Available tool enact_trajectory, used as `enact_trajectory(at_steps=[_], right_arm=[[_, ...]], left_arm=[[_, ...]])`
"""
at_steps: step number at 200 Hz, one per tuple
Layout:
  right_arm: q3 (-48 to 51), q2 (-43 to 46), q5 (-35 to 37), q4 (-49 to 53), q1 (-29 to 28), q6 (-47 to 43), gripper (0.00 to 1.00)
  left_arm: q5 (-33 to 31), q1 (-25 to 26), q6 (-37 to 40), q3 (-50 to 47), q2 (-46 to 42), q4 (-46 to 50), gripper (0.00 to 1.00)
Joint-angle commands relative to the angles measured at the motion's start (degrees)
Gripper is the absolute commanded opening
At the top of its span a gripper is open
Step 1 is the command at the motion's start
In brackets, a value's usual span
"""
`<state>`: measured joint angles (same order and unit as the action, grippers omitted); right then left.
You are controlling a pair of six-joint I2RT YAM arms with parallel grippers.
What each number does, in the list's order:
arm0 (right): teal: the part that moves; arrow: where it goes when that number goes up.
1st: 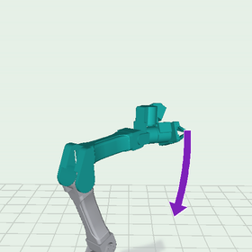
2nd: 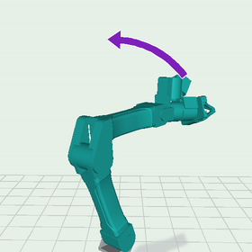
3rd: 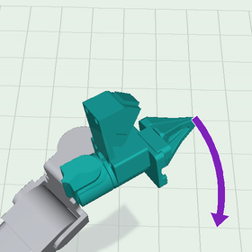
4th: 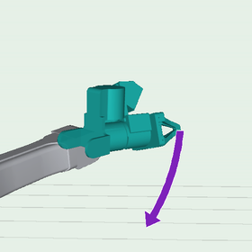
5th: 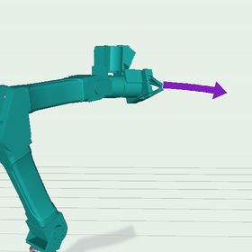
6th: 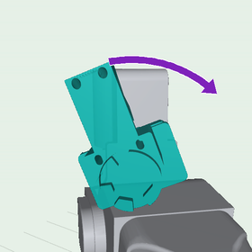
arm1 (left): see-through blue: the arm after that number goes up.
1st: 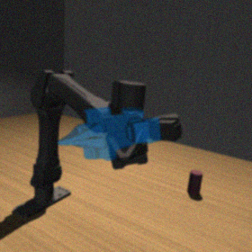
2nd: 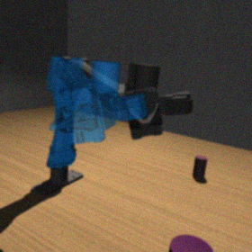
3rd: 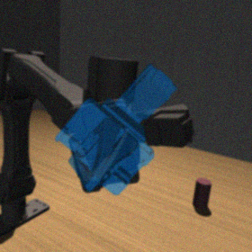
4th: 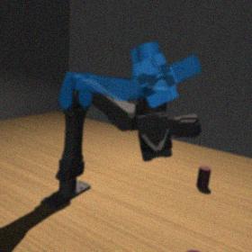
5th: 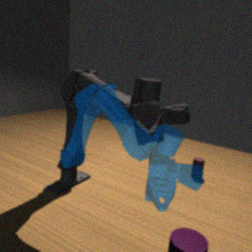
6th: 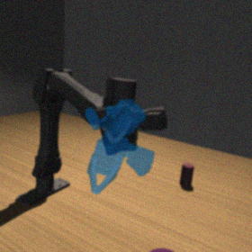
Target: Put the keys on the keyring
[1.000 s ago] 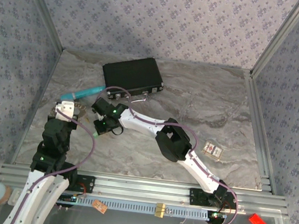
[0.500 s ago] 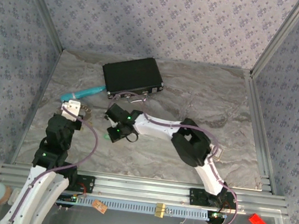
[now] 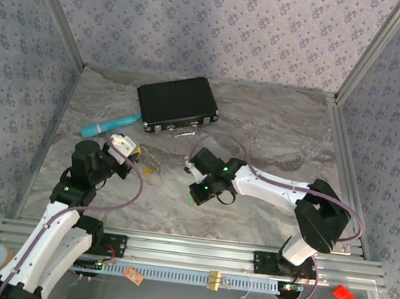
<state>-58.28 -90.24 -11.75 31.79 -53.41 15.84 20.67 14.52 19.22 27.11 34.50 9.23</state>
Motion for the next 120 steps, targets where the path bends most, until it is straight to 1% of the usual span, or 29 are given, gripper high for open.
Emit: enact_trajectory(at_steps=[1,15,30,62,74,98,120], right_arm=[[3.9,4.8,-4.2,1.3,3.2,-1.1,0.0],[6.0,6.3,-6.1,0.4,5.1,-1.1,0.0],[7.4,6.8,-7.6,0.1,6.9,-1.1,0.0],[9.0,7.1,-9.1,-1.0,9.1,-1.0,0.0],[9.6,7.1,-9.6,-1.8,9.6,-0.8,0.0],[10.5,6.4,-11.0,-3.6,10.4,0.1,0.0],[11.3,5.4,-12.7,-4.9,11.0,0.7,0.0]], left_arm=[[10.6,4.3,4.3,3.5,1.8,-2.2,0.0],[9.8,8.4,6.8,4.6,4.5,-0.3,0.0],[9.5,11.7,8.1,6.5,8.1,1.8,0.0],[12.0,17.0,9.1,7.1,13.7,-1.6,0.0],[12.4,18.5,9.2,7.1,15.4,-3.1,0.0],[13.9,19.9,9.0,7.1,18.7,-5.6,0.0],[13.7,21.2,9.3,7.0,19.4,-6.0,0.0]])
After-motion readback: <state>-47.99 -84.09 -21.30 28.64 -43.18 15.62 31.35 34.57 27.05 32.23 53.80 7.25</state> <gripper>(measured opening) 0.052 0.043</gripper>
